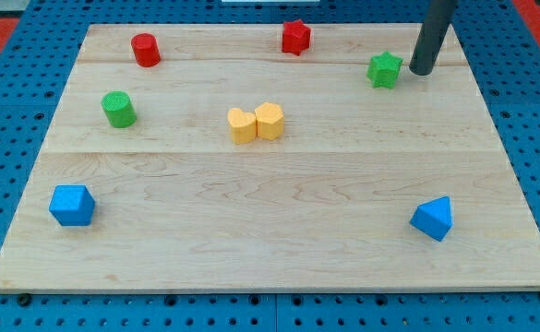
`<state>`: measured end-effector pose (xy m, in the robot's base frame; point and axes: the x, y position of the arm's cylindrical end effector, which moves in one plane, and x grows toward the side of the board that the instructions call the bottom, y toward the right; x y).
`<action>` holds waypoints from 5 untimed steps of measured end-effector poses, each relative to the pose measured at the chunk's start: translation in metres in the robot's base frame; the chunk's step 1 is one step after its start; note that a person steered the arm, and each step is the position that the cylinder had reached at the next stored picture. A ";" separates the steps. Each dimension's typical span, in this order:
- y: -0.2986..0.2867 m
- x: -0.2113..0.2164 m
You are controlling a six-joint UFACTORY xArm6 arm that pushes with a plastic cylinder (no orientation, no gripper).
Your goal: Keep green star above yellow heart
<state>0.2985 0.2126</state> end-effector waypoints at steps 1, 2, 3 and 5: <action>-0.026 -0.002; -0.085 -0.007; -0.119 -0.013; -0.209 0.031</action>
<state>0.3290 0.0039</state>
